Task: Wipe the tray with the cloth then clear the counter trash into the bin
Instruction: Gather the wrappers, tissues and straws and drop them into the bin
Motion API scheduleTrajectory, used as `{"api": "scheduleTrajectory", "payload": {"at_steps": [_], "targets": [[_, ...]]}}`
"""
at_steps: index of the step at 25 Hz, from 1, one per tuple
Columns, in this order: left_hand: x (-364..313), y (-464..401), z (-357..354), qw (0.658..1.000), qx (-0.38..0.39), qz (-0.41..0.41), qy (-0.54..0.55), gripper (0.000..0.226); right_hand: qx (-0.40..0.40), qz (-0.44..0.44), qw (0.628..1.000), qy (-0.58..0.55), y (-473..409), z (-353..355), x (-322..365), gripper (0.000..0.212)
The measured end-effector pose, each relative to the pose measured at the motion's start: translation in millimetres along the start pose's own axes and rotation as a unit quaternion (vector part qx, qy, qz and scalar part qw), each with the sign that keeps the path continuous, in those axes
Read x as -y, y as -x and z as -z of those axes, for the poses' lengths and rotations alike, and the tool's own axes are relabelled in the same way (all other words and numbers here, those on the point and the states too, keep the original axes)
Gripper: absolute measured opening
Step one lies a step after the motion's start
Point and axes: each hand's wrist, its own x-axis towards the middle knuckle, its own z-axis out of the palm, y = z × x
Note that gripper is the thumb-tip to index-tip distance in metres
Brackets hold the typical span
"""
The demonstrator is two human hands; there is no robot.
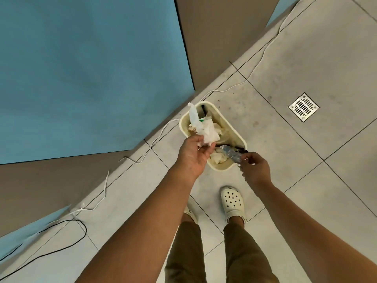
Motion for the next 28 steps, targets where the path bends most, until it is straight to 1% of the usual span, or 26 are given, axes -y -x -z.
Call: {"api": "scheduleTrajectory", "payload": {"at_steps": [3,6,9,12,14,16,17,19,21,24,28], "targets": [[-2,-29,5,0.999,-0.025,0.015,-0.041,0.032,-0.033,-0.005,0.999,-0.02,-20,-22,2,0.023],[-7,-58,10,0.995,-0.041,0.021,-0.084,0.028,-0.088,0.004,0.996,0.002,-40,-44,8,0.017],[-8,-76,11,0.992,-0.053,0.022,-0.115,0.028,-0.105,0.019,0.994,0.014,-54,-61,12,0.018],[-7,-88,12,0.988,-0.05,0.023,-0.147,0.032,-0.08,0.057,0.995,0.015,-63,-74,14,0.019],[-7,-89,15,0.979,-0.039,0.041,-0.195,0.032,-0.018,0.082,0.994,0.07,-66,-79,14,0.024],[-5,-85,20,0.966,-0.044,0.055,-0.248,0.023,0.035,0.096,0.986,0.13,-66,-77,10,0.033],[-4,-83,24,0.962,-0.055,0.051,-0.264,0.019,0.047,0.091,0.986,0.134,-64,-73,8,0.035],[-1,-77,33,0.957,-0.08,0.037,-0.276,0.017,0.054,0.061,0.988,0.129,-59,-64,2,0.038],[2,-70,41,0.961,-0.091,0.039,-0.258,0.021,0.056,0.038,0.988,0.136,-52,-54,-6,0.037],[7,-53,45,0.967,-0.077,0.05,-0.239,0.021,0.052,0.019,0.99,0.131,-36,-41,-13,0.026],[6,-26,50,0.964,-0.061,0.014,-0.259,0.022,0.055,0.033,0.99,0.123,-12,-28,-18,0.02]]}}
